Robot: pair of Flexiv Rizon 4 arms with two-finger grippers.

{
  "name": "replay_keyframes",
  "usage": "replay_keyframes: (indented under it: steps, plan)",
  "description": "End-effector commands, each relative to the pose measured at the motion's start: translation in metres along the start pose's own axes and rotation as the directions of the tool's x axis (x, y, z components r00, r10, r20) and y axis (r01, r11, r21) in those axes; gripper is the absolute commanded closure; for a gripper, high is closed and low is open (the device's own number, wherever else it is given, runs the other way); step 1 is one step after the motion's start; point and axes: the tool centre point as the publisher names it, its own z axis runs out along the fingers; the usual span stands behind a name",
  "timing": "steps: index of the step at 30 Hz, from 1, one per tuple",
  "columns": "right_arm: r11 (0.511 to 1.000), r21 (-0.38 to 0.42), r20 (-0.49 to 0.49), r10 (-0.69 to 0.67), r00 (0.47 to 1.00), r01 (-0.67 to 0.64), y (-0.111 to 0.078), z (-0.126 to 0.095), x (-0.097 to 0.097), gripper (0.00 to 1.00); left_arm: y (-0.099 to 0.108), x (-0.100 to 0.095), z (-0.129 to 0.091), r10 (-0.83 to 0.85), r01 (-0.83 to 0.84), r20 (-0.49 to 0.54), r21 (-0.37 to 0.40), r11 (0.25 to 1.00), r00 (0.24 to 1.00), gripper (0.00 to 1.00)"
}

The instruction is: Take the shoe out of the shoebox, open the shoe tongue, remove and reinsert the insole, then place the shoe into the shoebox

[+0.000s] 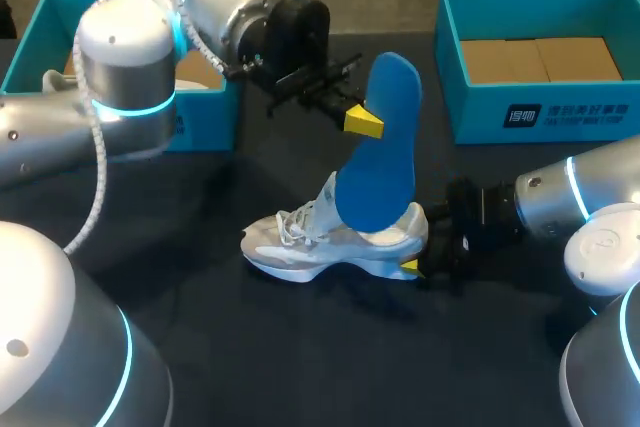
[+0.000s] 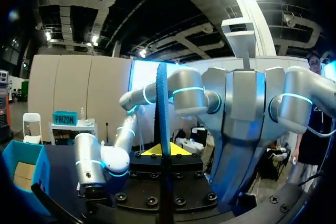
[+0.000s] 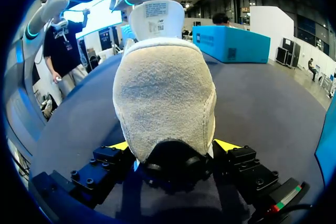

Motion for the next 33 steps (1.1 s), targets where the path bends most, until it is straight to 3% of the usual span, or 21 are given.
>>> replay_keyframes:
  steps: [1,10,15,28,33]
  plan:
    - [1.0,0.003,0.002,0.0,1.0,0.0,-0.001,0.004,0.001,1.0,-0.005,0.014,0.006,-0.087,0.08,0.097,0.072,0.994,0.992,1.0]
    - [1.0,0.003,0.002,0.0,1.0,0.0,-0.001,0.004,0.001,1.0,-0.028,0.031,0.003,-0.34,0.261,0.193,0.343,0.902,0.921,1.0]
    - [1.0,0.003,0.002,0.0,1.0,0.0,-0.001,0.004,0.001,1.0,-0.038,0.041,0.006,-0.449,0.335,0.214,0.416,0.846,0.868,1.0]
    - [1.0,0.003,0.002,0.0,1.0,0.0,-0.001,0.004,0.001,1.0,-0.065,0.046,0.001,-0.582,0.484,0.221,0.373,0.792,0.783,1.0]
    - [1.0,0.003,0.002,0.0,1.0,0.0,-0.001,0.004,0.001,1.0,-0.067,0.044,-0.002,-0.571,0.471,0.243,0.366,0.803,0.784,1.0]
